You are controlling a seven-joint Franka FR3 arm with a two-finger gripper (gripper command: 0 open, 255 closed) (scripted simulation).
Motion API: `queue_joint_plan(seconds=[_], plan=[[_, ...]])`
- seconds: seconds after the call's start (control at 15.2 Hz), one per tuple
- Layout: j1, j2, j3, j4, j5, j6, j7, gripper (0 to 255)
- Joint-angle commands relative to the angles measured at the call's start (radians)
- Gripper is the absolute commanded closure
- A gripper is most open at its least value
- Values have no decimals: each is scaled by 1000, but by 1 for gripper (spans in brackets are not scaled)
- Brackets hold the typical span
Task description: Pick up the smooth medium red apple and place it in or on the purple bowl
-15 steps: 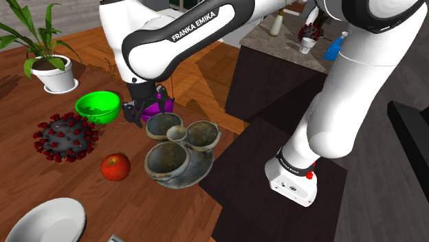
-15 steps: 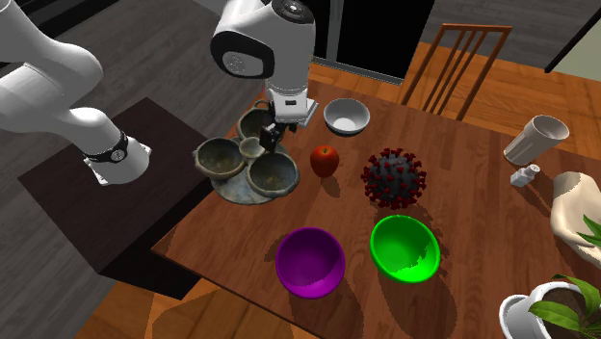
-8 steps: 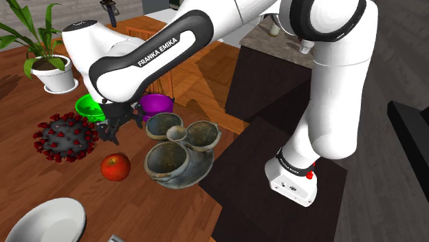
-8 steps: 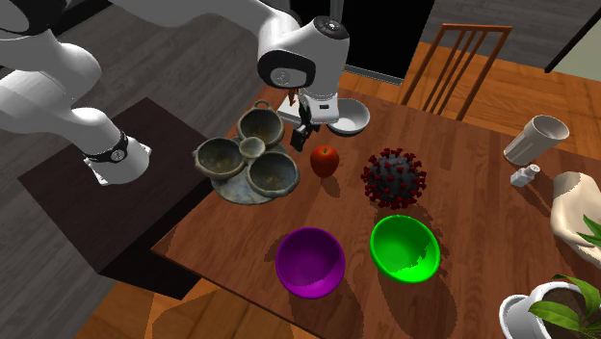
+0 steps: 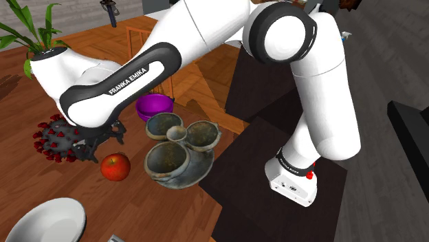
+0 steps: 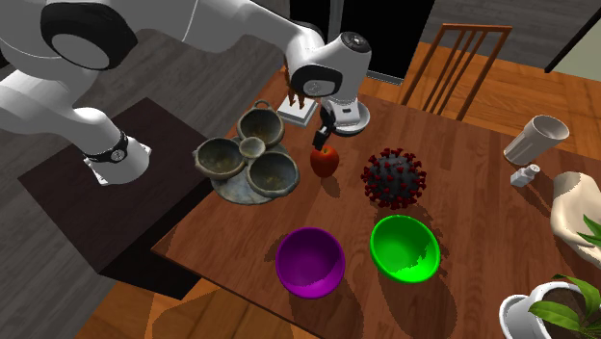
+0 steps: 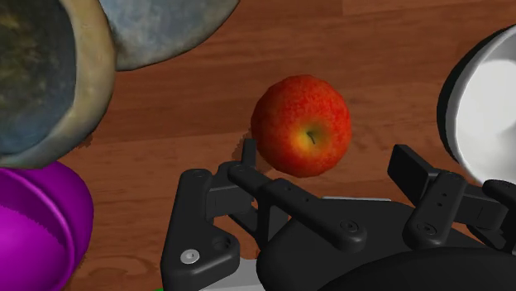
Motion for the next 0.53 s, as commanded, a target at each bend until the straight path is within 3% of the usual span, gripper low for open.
queue_joint_plan(seconds=[0.0,0.46], plan=[[9,26,-4,11,-7,16,5,0],[14,56,-12,-5,-17,61,11,0]])
